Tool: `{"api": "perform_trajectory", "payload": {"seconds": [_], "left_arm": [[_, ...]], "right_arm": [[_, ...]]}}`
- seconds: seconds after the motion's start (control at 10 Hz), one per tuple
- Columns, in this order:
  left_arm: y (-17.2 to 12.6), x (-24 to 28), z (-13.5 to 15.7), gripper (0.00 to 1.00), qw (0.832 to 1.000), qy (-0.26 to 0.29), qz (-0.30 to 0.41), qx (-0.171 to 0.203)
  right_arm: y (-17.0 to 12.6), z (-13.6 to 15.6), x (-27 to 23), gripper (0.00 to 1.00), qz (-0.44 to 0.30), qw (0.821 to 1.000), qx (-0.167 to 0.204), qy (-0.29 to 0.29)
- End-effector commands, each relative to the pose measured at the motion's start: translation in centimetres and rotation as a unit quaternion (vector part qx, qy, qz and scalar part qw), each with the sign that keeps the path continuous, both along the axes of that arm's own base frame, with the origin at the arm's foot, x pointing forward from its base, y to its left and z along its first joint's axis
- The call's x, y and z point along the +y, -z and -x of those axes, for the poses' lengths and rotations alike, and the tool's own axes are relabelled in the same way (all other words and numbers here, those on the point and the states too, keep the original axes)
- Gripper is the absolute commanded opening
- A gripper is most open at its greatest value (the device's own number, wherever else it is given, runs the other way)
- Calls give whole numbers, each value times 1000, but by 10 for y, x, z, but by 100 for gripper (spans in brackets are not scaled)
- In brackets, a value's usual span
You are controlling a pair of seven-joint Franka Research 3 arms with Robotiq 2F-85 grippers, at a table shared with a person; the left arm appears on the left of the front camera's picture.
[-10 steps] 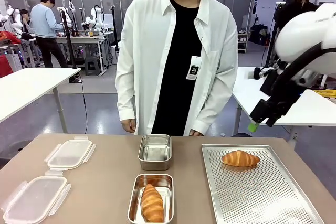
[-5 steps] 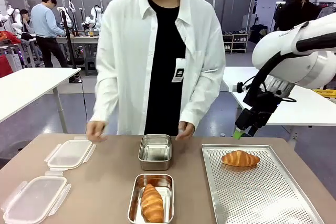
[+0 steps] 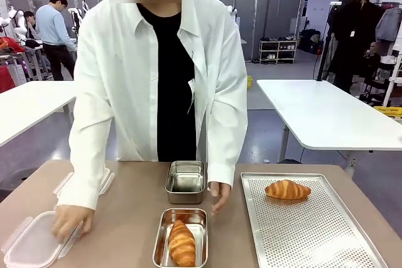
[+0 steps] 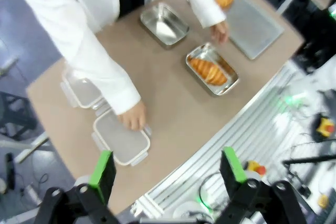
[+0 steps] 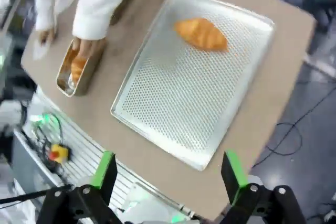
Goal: Place the bread into the airtight container.
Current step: Pick up a Butter Roll and place it into an empty Airtight Container.
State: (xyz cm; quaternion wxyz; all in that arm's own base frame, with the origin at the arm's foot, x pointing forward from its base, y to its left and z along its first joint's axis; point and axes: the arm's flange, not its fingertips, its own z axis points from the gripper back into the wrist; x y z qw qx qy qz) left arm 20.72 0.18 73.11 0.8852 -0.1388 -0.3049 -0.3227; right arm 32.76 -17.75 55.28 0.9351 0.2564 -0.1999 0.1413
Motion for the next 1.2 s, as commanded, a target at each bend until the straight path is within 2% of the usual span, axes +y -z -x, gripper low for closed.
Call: {"api": "perform_trajectory", "payload": {"seconds": [0.0, 0.1, 0.3, 0.4, 1.1], "left_arm": [[-1, -1, 0, 100, 1000, 11, 1, -1], [-1, -1, 0, 100, 1000, 11, 1, -1], [-1, -1, 0, 100, 1000, 11, 1, -1], [-1, -1, 0, 100, 1000, 11, 1, -1], [-1, -1, 0, 100, 1000, 11, 1, -1]], "right_arm": [[17, 75, -62, 100, -58, 992, -51, 97], [27, 111, -80, 100, -85, 986, -63, 127], [48, 137, -82, 100, -110, 980, -51, 157], [28, 128, -98, 100, -91, 984, -48, 143], [28, 128, -98, 100, -91, 984, -48, 143]]}}
